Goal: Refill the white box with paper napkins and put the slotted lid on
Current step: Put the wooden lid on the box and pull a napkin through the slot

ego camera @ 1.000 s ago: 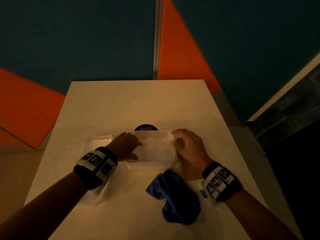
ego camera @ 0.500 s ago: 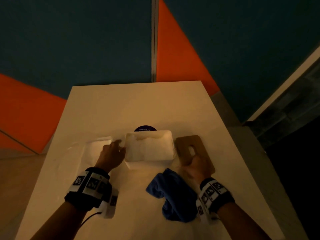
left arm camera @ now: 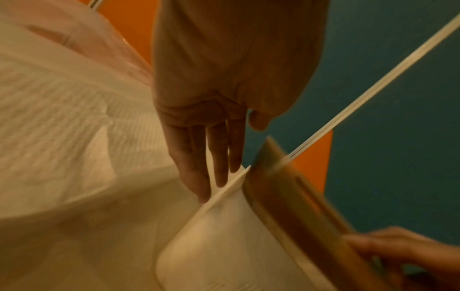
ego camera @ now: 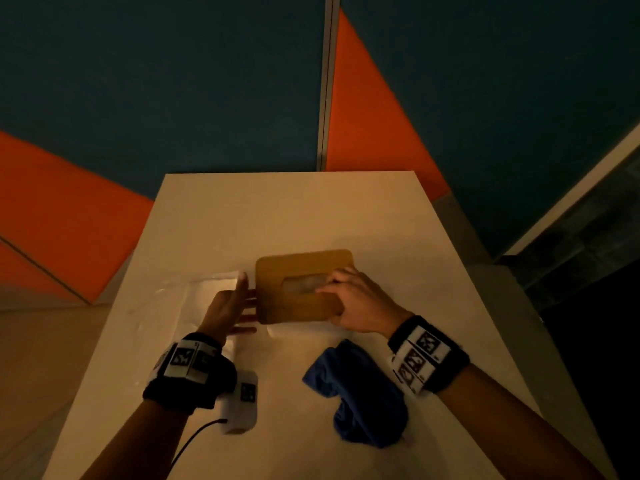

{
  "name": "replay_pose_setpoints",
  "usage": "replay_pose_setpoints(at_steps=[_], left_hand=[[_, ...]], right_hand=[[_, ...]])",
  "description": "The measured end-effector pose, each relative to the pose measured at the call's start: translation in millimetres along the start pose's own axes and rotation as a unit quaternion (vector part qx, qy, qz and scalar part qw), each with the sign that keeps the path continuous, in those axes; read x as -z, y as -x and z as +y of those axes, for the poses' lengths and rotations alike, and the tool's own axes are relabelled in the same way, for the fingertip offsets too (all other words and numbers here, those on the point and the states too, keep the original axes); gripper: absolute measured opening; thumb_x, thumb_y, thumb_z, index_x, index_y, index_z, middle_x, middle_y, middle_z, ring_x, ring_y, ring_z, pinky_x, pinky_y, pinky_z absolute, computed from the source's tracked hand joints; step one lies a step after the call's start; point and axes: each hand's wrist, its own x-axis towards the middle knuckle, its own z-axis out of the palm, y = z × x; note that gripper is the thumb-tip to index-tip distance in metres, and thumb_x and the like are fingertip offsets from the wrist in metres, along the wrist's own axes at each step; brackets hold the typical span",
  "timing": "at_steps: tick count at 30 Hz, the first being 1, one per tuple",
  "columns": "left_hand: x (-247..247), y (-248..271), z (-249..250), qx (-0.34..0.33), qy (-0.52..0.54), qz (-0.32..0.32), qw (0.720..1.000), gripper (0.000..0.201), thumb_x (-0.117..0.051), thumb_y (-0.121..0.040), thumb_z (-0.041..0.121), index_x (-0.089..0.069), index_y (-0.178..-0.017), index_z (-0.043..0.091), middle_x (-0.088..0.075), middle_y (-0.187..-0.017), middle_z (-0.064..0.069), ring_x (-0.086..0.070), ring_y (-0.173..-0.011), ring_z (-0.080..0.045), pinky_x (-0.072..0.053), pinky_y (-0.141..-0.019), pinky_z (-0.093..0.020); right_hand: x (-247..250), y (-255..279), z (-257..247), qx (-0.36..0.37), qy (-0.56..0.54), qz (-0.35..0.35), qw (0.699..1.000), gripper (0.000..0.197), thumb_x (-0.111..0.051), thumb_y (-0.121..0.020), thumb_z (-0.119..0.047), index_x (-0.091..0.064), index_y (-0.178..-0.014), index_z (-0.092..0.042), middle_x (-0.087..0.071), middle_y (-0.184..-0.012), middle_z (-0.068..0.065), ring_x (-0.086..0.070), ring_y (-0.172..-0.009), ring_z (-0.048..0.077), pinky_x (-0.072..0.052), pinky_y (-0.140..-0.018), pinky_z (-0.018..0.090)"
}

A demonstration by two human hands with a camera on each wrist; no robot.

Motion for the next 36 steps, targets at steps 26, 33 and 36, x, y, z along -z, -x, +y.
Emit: replay_pose_setpoints(at_steps=[26,33,36], left_hand=[[-17,-8,19,-0.058,-0.284,0.081,0.954,0.028,-0.058,-0.089,0.027,-0.066,-0.109,0.009,-0.069,-0.102,-0.015,-0.068,-0.082,-0.030,-0.059,-0.076,-0.042],[-11,-7,19,0.016,-0.132,0.011,0.991,0.043,-0.058,-0.090,0.030,-0.054,-0.125,0.007,-0.058,-0.103,-0.009,-0.060,-0.093,-0.025,-0.056,-0.070,-0.037],[-16,-11,14,-0.032,-0.217,0.059,0.974,0.037,-0.056,-0.091,0.030,-0.060,-0.120,0.007,-0.066,-0.105,-0.014,-0.063,-0.090,-0.027,-0.058,-0.071,-0.040]], right_hand=[[-14,-7,10,-0.062,-0.034,-0.081,0.994,0.063,-0.069,-0.081,-0.021,-0.044,-0.138,-0.031,-0.045,-0.136,-0.001,-0.025,-0.137,0.023,-0.025,-0.111,0.058],[-13,-2,12,-0.045,-0.064,-0.063,0.995,0.061,-0.064,-0.084,-0.018,-0.042,-0.139,-0.033,-0.046,-0.140,-0.001,-0.026,-0.141,0.023,-0.038,-0.107,0.043],[-14,-2,11,-0.045,-0.048,-0.060,0.996,0.062,-0.066,-0.082,-0.019,-0.044,-0.139,-0.031,-0.047,-0.138,-0.001,-0.024,-0.140,0.022,-0.037,-0.107,0.047]])
